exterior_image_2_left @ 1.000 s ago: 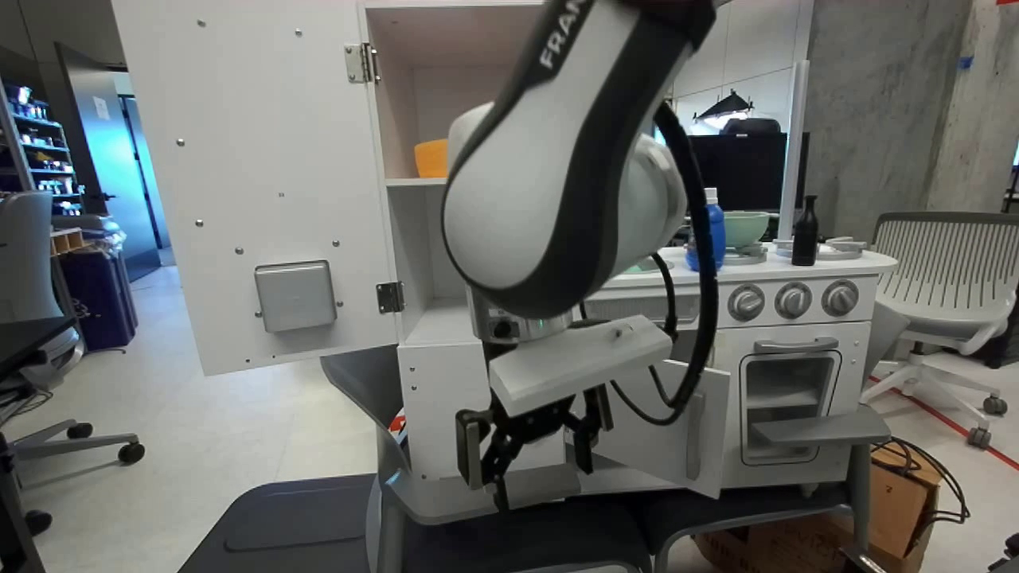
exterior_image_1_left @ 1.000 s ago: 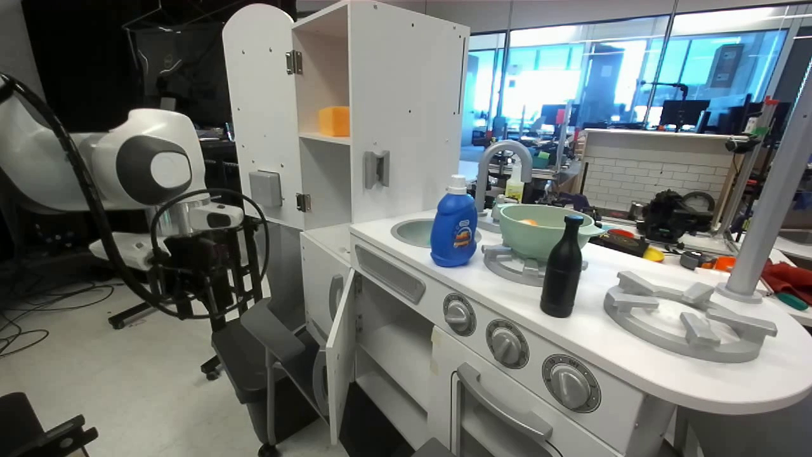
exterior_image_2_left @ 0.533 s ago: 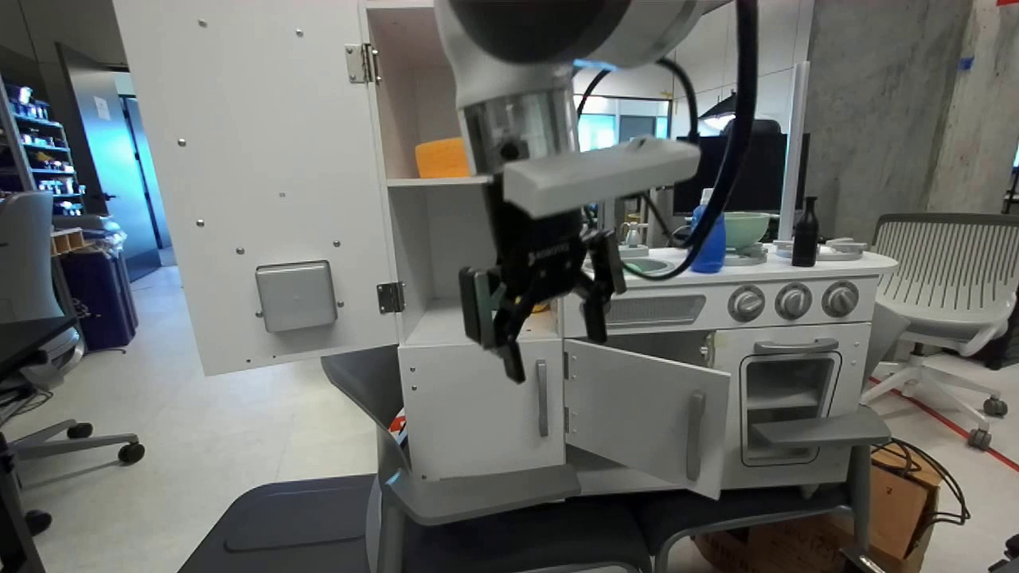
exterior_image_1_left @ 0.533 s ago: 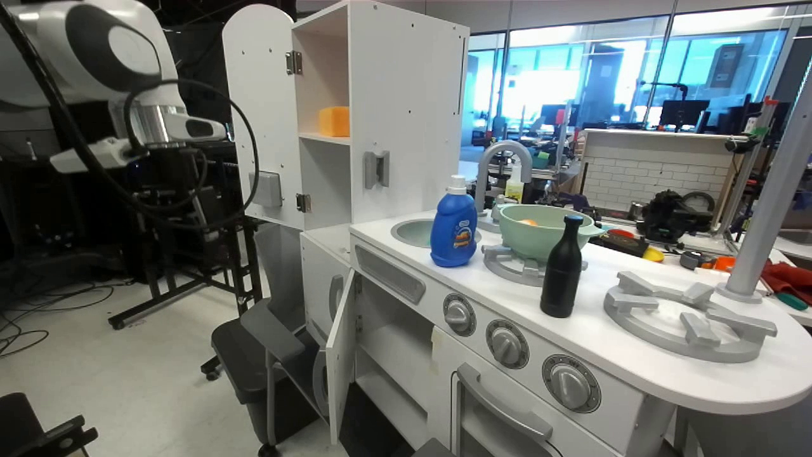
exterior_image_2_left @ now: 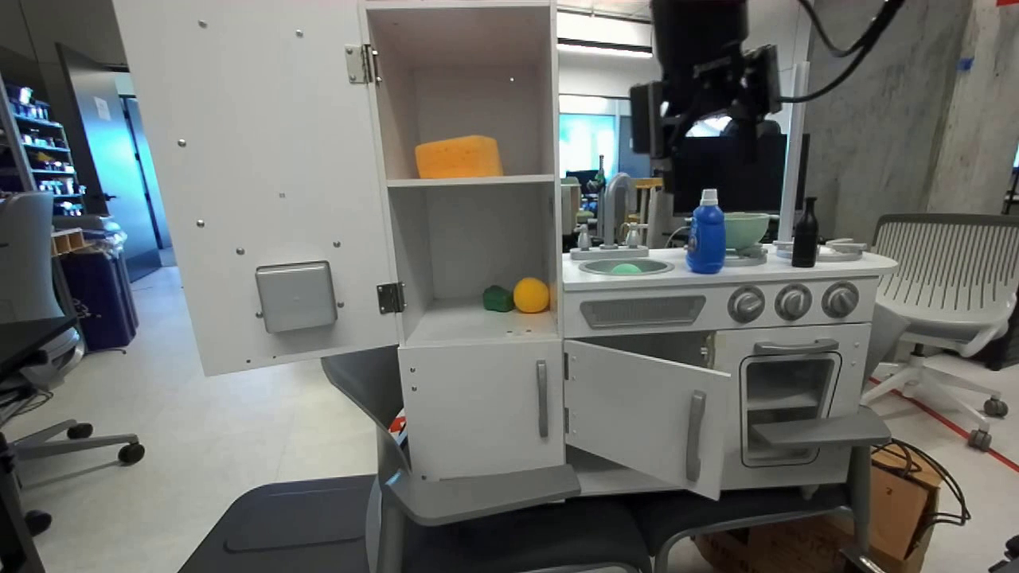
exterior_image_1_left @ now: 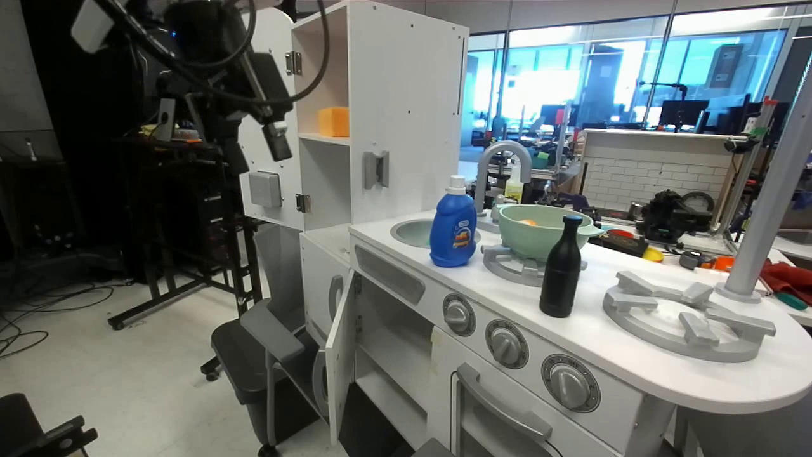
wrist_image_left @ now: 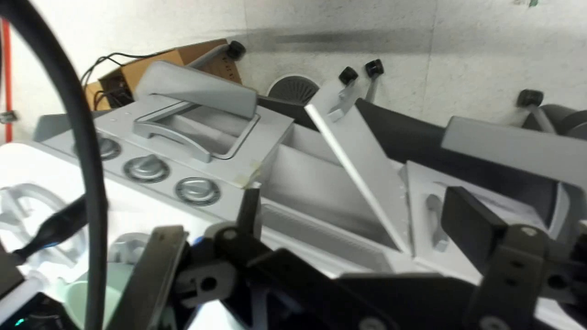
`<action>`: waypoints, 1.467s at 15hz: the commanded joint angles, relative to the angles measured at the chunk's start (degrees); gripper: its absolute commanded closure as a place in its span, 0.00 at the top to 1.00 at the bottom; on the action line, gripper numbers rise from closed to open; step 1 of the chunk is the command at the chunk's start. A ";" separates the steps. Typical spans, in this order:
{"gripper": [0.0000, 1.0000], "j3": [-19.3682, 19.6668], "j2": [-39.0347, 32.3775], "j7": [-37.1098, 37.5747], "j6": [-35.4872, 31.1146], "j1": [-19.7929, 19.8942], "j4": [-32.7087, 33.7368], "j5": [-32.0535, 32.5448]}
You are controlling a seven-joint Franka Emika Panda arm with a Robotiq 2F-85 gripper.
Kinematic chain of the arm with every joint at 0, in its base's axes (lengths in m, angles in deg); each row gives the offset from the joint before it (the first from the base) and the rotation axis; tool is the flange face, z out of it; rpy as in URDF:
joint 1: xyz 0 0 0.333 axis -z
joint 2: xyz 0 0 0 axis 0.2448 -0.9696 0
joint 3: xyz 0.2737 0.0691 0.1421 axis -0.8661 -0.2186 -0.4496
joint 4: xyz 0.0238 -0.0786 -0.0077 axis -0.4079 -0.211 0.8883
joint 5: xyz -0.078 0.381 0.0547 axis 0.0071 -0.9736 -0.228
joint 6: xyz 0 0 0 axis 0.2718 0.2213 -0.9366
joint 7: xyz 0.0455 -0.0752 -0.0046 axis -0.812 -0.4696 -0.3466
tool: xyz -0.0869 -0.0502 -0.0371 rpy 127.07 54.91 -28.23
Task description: Open the bottom door of cabinet, pick up the blue bottle and light green object and put them in the bottom compartment.
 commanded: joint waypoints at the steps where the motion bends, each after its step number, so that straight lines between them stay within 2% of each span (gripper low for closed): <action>1: 1.00 1.47 5.45 -0.51 -1.97 7.58 -2.90 4.55; 5: 1.00 4.29 0.43 0.45 -13.21 15.15 -2.04 8.64; 7: 1.00 4.91 -4.16 0.87 -18.96 16.56 0.06 8.44; 9: 1.00 5.18 -8.52 1.46 -23.81 16.08 1.68 7.98; 12: 1.00 6.16 -14.05 0.58 -27.65 14.10 5.06 6.89; 19: 1.00 9.24 -20.99 -0.25 -28.27 10.64 13.24 5.78; 22: 1.00 9.29 -23.28 -1.11 -28.23 10.23 15.86 4.85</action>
